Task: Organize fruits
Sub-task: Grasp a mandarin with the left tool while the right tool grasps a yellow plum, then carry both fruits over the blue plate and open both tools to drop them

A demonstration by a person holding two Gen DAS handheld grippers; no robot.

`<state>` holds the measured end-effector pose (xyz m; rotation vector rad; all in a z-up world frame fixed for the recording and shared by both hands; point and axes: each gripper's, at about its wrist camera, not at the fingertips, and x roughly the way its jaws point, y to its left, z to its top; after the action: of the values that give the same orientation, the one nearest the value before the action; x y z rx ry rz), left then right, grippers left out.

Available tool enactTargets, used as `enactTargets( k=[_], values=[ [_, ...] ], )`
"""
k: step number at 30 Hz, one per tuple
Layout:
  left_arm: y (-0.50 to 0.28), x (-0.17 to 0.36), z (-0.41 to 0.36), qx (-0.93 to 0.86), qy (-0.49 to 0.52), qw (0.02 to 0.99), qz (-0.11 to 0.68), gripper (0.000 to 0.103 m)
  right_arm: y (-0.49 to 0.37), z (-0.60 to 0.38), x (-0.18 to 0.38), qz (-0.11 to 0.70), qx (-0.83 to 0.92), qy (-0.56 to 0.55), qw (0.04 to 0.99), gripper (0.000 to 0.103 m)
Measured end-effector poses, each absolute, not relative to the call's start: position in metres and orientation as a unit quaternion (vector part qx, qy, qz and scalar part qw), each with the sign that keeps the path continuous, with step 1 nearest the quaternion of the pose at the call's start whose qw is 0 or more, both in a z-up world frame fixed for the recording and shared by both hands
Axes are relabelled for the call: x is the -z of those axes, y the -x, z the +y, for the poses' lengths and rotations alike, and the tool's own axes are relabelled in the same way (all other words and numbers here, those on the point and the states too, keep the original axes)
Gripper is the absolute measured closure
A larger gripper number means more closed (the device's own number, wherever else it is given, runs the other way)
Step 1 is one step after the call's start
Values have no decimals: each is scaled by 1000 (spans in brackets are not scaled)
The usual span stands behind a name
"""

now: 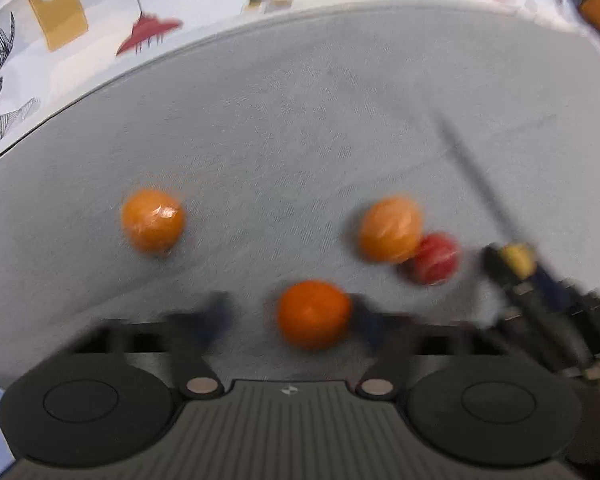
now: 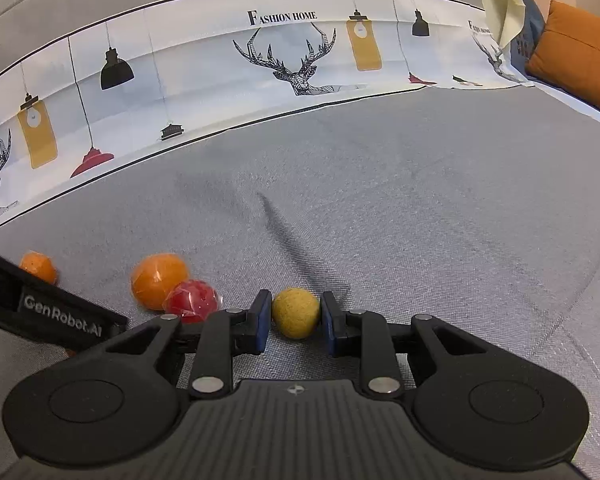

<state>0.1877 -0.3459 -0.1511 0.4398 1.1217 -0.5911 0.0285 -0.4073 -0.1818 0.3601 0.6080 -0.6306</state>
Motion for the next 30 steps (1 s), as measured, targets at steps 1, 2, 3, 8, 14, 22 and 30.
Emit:
enactTargets(
  k=[1, 2, 3, 8, 14, 22, 30],
  values=[
    [-185, 147, -346, 276, -207, 787, 510, 64, -29, -407, 182, 293, 304, -172, 890, 76],
    [-182, 143, -345, 281, -211, 792, 499, 64, -29, -406, 182, 292, 305, -171, 890, 76],
    [-177, 139, -343, 284, -218, 798, 485, 64, -29, -406, 182, 292, 305, -170, 890, 76],
    [-160, 111, -312, 256, -211, 821, 465, 64, -24, -403, 174, 265, 308, -170, 898, 76],
    [-125, 61, -230, 215, -202, 834, 466, 64, -15, -383, 153, 231, 294, -111, 921, 76],
    [-59, 13, -103, 147, -174, 847, 481, 64, 30, -315, 82, 225, 197, -83, 951, 76],
    [1, -21, -17, 94, -128, 868, 470, 64, 100, -209, 31, 250, 32, -56, 966, 76]
  ],
)
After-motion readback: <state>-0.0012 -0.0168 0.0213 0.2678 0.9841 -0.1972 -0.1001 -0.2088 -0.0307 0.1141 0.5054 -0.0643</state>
